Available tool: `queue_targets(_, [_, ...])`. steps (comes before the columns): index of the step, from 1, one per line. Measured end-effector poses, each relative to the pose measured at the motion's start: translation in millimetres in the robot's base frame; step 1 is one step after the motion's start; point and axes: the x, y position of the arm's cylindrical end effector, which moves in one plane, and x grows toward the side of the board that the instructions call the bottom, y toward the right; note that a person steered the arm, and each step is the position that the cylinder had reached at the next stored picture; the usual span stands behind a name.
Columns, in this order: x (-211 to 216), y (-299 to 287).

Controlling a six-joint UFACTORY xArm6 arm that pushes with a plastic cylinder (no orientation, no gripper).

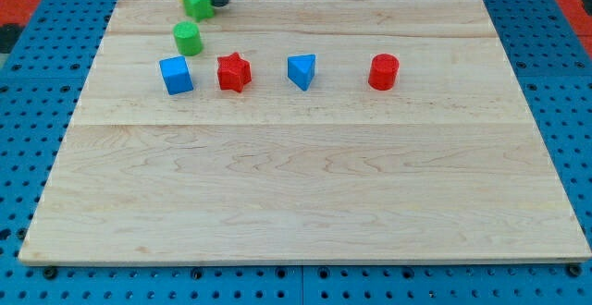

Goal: Push the green circle to the left side of the board

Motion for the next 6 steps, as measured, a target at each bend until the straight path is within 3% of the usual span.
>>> queue_targets(2, [25.6,0.9])
queue_targets(3, [52.5,36.8])
queue_targets(4, [92.8,33.9])
queue_targets(6, [92.7,-18.6])
